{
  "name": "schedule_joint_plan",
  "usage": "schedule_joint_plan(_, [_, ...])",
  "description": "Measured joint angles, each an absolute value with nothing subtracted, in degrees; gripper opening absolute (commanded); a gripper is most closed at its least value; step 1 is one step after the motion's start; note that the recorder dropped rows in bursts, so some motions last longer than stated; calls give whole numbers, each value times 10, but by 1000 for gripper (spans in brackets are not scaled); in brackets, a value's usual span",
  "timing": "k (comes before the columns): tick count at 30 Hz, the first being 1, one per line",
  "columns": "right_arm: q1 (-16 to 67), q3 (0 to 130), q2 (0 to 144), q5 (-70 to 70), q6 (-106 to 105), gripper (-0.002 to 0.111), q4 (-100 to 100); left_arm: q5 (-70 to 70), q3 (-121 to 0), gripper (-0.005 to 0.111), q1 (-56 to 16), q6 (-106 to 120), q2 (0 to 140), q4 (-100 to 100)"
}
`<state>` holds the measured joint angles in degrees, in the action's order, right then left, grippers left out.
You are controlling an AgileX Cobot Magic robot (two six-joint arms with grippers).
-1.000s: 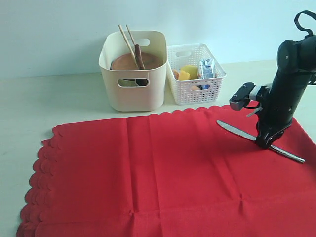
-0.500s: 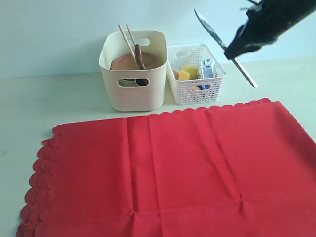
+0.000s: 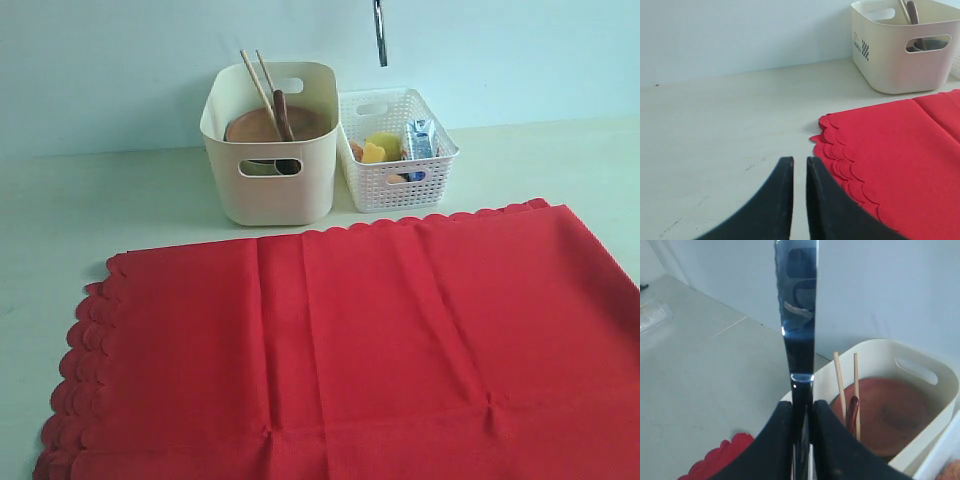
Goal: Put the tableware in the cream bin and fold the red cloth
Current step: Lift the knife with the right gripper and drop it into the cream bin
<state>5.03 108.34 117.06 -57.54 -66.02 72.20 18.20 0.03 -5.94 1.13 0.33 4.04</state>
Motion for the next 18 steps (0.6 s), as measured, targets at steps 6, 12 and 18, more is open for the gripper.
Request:
schedule_joint_plan(6, [62, 1172, 1273, -575, -667, 0, 763, 182, 0, 12, -59, 11, 3, 40])
schedule_joint_plan(12, [87, 1276, 1370, -574, -668, 0, 771, 182, 0, 12, -59, 11, 3, 40])
schedule_joint_plan(18, [104, 1353, 1442, -574, -668, 0, 773, 182, 0, 12, -59, 11, 3, 40])
